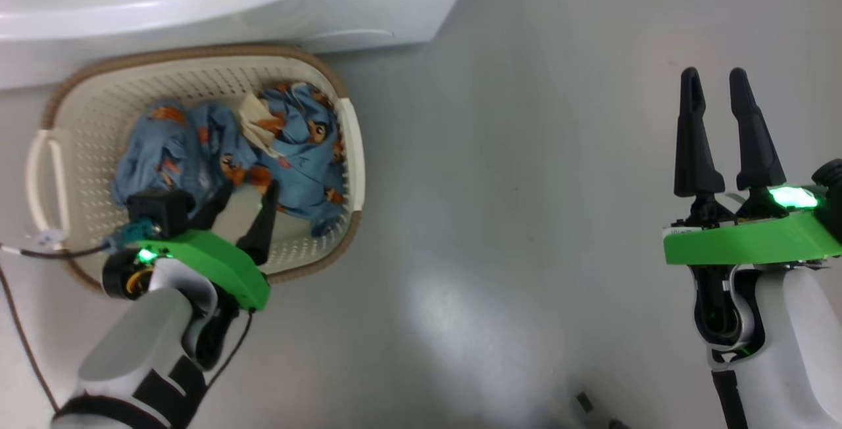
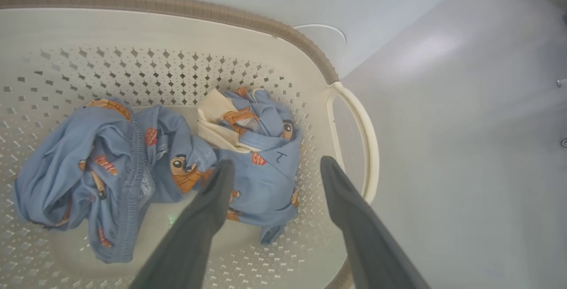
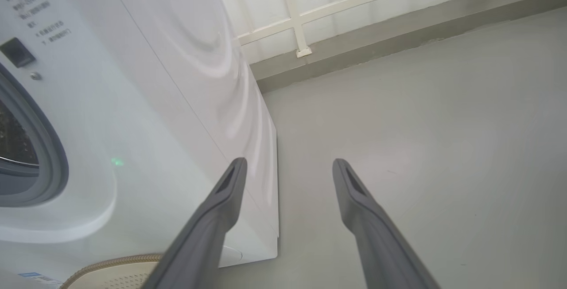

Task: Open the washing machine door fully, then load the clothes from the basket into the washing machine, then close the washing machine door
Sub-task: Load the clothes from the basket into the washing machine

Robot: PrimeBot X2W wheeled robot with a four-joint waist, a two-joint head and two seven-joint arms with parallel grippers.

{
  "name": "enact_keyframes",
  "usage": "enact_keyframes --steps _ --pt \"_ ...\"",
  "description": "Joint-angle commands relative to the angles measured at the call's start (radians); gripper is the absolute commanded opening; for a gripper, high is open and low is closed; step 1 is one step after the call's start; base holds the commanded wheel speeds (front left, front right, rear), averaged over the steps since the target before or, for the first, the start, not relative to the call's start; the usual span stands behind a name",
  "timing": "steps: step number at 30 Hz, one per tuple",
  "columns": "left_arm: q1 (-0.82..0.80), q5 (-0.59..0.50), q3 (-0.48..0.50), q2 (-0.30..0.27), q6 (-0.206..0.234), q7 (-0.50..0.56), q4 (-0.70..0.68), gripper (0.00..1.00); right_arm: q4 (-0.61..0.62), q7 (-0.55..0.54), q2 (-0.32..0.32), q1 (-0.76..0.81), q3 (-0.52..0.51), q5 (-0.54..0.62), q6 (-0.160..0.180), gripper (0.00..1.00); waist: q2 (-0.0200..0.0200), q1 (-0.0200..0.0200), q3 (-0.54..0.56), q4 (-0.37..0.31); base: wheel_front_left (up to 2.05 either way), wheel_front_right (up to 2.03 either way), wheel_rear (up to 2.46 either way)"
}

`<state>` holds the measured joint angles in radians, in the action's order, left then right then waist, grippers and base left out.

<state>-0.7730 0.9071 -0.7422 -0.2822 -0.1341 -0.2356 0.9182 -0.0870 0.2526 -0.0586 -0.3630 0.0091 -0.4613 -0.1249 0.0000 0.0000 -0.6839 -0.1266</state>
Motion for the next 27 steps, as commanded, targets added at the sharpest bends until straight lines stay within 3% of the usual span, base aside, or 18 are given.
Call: enact_keyframes --steps 1,19,27 --pt "-0.016 0.024 -0.001 -0.040 0.003 0.005 0.002 1.00 0.031 0.009 0.006 0.004 0.029 -0.001 -0.006 1.00 0.0000 0.0000 -0.077 -0.062 0.00 0.00 0.00" --pt "-0.157 0.204 -0.228 -0.184 0.003 0.082 0.035 1.00 0.059 0.009 0.008 0.010 0.053 -0.102 -0.006 1.00 0.0000 0.0000 -0.159 -0.173 0.00 0.00 0.00" --pt "-0.218 0.252 -0.286 -0.212 0.003 0.080 0.086 1.00 0.072 0.009 0.008 0.017 0.065 -0.117 -0.006 1.00 0.0000 0.0000 -0.173 -0.198 0.00 0.00 0.00"
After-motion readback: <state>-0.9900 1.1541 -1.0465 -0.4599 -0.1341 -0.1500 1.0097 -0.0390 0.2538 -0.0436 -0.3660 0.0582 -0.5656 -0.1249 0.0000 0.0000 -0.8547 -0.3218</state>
